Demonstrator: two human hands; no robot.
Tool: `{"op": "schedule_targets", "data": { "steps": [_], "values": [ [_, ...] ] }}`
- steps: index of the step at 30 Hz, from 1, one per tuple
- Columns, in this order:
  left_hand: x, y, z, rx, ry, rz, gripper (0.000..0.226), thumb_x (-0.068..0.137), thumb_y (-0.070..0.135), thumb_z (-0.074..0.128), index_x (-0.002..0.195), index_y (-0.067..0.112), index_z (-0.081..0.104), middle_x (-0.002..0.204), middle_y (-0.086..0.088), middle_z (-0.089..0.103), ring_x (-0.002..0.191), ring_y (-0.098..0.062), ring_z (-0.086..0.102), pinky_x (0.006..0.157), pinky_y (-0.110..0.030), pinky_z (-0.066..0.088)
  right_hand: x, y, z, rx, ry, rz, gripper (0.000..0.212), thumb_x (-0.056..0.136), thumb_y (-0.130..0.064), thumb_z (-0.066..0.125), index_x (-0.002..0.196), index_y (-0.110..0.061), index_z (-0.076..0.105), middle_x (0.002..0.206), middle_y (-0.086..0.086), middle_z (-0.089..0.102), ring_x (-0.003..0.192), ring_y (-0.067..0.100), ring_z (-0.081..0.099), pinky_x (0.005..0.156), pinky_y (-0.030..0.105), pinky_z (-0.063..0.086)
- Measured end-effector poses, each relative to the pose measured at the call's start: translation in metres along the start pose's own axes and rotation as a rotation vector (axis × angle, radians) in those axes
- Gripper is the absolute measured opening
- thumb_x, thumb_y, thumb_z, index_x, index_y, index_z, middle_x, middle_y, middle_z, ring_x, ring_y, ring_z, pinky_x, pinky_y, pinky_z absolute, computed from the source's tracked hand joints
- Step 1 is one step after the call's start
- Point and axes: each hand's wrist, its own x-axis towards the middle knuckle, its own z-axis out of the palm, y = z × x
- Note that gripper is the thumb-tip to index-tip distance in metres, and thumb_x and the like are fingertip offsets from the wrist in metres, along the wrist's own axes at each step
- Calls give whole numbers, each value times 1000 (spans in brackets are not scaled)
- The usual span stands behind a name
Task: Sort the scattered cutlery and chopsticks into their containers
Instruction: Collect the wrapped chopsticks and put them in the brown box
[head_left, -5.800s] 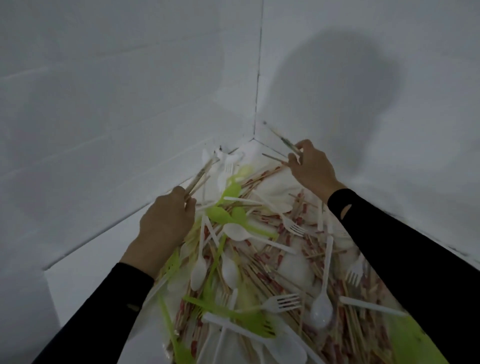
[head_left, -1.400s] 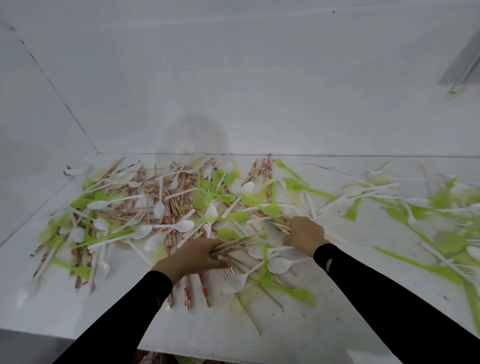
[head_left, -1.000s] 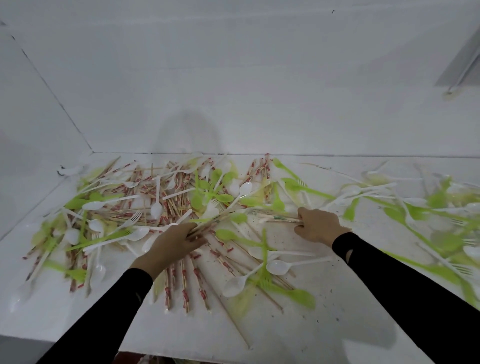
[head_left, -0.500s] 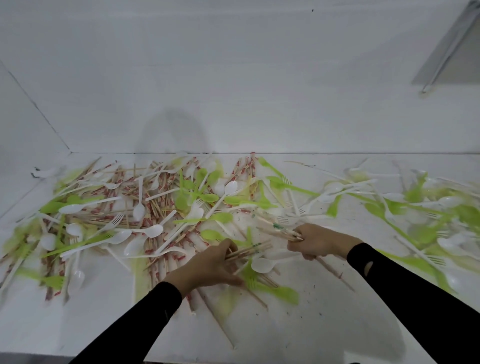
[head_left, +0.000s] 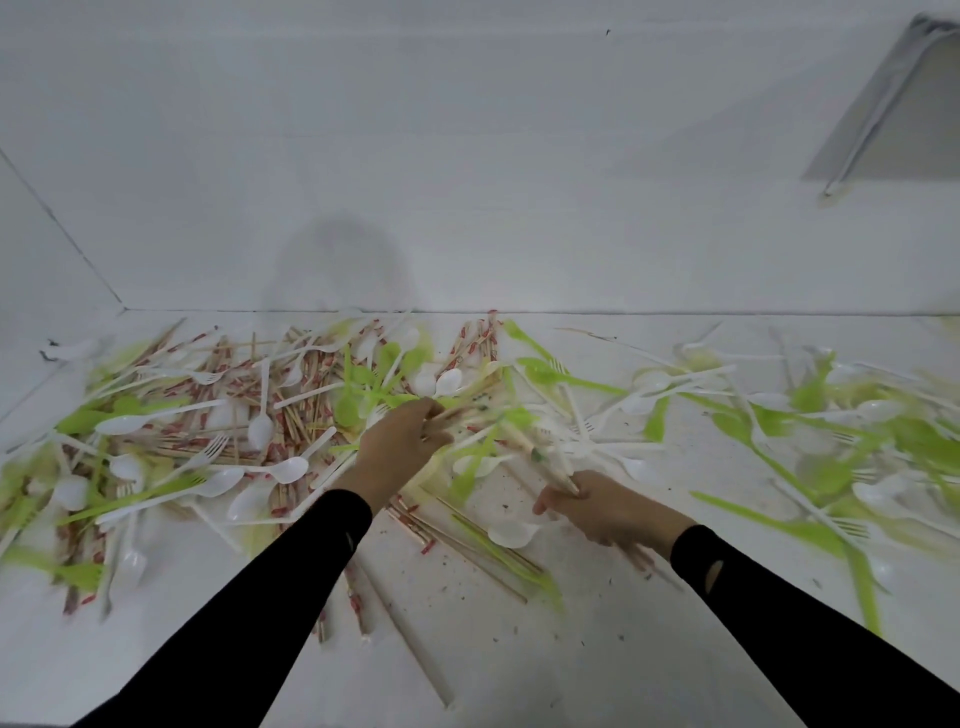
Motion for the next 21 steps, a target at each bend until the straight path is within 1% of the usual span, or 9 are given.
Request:
{"op": "schedule_targets", "data": {
  "steps": [2,4,5,9,11,13,16,18,21],
  "values": [
    [-8,-11,-3,-38,-12,28,28,90,41,67,86,18,52,69,10,45,64,-15,46,57,-30,32,1,5,10,-57,-47,-35,20,93,-42,60,91,-22,62,71,-4,52,54,9,47,49,23,39],
    [-22,-20,-6,-124,-95,82,34,84,46,72,78,15,59,61,8,47,57,-10,46,54,-30,32,4,8,17,-208,-75,-99,23,89,-40,67,101,-22,60,89,-3,61,79,17,59,67,29,46],
    [-30,-23,-7,-152,-143,120,32,80,49,74,78,18,64,61,8,51,57,-6,48,55,-29,34,6,8,20,-283,-70,-138,21,88,-37,68,99,-23,57,94,-3,61,88,19,59,72,28,43],
    [-59,-17,-4,-171,-235,218,23,75,45,81,88,39,64,76,19,59,68,2,53,61,-20,39,17,6,14,-435,50,-162,21,97,-36,57,104,-17,54,93,-1,58,85,18,52,70,29,35],
    [-67,-17,1,-214,-265,231,20,76,39,82,85,33,65,68,22,59,64,3,54,57,-12,36,25,9,7,-459,157,-146,18,98,-39,55,101,-21,52,87,-6,55,84,16,51,67,27,35],
    [-74,-21,8,-213,-271,269,22,77,43,79,82,24,68,61,20,57,60,5,54,56,-10,35,31,13,1,-368,286,-143,19,97,-41,55,96,-22,52,78,-8,53,78,16,52,59,22,33],
    [-79,-24,14,-168,-273,320,24,85,43,72,83,18,72,64,17,57,60,6,51,57,-8,34,36,17,-3,-231,450,-135,18,96,-40,58,101,-23,57,79,-5,60,79,20,57,61,30,37],
    [-77,-19,17,-95,-274,365,23,90,37,63,89,16,72,74,4,62,64,0,49,60,-15,36,36,19,-3,-193,491,-100,19,95,-36,60,109,-24,53,87,-2,63,83,23,59,65,32,40],
    [-72,-5,22,-51,-193,374,26,92,29,53,103,16,72,90,-3,65,79,-19,58,65,-30,46,31,20,3,-217,534,-53,22,92,-42,61,91,-22,52,77,-8,59,75,19,58,60,32,42]
  ]
}}
